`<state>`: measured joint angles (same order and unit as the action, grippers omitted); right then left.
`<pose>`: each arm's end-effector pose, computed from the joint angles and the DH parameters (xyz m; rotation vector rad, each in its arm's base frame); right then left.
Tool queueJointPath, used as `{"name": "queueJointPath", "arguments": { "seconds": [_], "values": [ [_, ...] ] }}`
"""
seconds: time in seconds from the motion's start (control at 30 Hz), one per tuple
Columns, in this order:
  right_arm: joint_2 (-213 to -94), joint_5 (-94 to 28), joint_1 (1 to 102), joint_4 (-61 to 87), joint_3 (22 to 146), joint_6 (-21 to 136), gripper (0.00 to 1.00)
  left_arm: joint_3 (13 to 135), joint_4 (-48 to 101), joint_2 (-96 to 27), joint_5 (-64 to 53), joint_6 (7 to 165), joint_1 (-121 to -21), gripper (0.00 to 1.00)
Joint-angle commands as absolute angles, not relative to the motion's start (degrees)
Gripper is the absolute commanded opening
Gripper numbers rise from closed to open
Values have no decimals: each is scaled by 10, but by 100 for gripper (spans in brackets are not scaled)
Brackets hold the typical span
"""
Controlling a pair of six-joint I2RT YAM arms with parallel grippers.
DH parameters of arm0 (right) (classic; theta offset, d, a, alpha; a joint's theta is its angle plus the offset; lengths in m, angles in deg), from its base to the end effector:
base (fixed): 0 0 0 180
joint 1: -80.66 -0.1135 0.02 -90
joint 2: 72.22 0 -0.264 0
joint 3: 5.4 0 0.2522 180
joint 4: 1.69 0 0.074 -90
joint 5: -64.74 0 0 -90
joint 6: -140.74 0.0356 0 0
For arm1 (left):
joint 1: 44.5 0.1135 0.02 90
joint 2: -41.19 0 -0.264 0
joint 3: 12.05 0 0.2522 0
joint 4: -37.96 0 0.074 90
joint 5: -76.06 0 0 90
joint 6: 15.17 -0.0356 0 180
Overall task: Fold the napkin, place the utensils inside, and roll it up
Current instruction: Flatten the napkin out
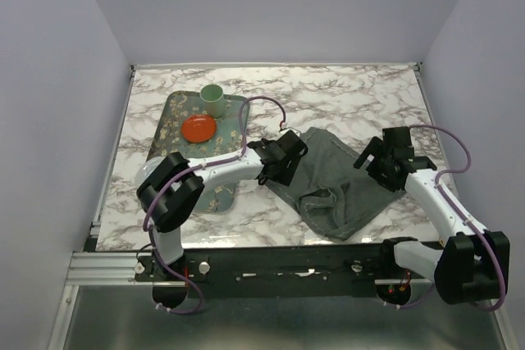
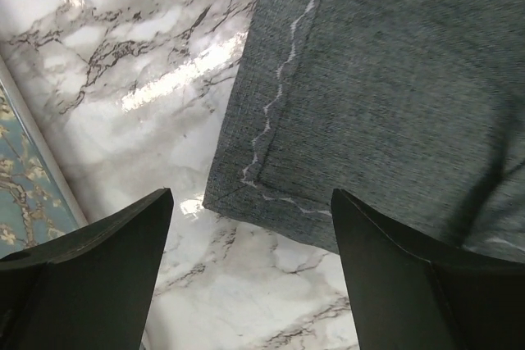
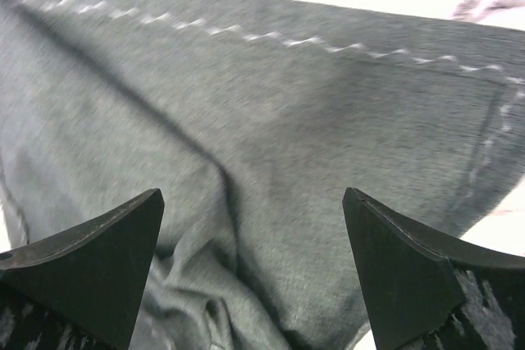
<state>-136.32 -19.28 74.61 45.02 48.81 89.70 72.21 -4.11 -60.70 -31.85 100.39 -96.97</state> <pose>0.2126 0.0188 0.2163 0.7634 2.4430 0.1704 0.2336 -0.2861 0.2023 0.4851 2.4926 -0.1218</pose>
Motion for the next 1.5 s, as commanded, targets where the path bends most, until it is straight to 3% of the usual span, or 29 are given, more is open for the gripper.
{"name": "queueJointPath", "arguments": {
  "seconds": [0.0,0.37,0.47,0.6,0.8,0.97,1.17,1.27,1.3,1.33,1.47],
  "values": [
    [-1393,-139,768,470,506,931,98,729,-69,-636,-359,1022,-969,86],
    [-1458,-82,774,471,518,960,96,706,-48,-671,-366,1037,-968,91],
    [-1453,-62,779,476,508,978,95,703,-37,-674,-367,1038,-966,82],
    [-1428,-26,790,504,497,995,95,696,-18,-672,-345,1045,-956,59],
    [-1397,-56,877,521,462,1003,97,689,-15,-646,-353,1045,-942,34],
    [-1391,-92,924,523,438,987,96,696,-25,-612,-346,1039,-935,26],
    [-1400,-121,926,508,416,981,87,703,-32,-581,-323,1036,-936,15],
    [-1398,-142,926,487,406,983,72,704,-38,-565,-328,1030,-935,4],
    [-1403,-144,926,479,403,984,55,704,-39,-561,-330,1027,-935,2],
    [-1407,-146,926,475,403,985,48,704,-39,-558,-332,1026,-935,1],
    [-1433,-156,926,467,418,977,45,704,-40,-565,-328,1023,-935,0]
  ]
}}
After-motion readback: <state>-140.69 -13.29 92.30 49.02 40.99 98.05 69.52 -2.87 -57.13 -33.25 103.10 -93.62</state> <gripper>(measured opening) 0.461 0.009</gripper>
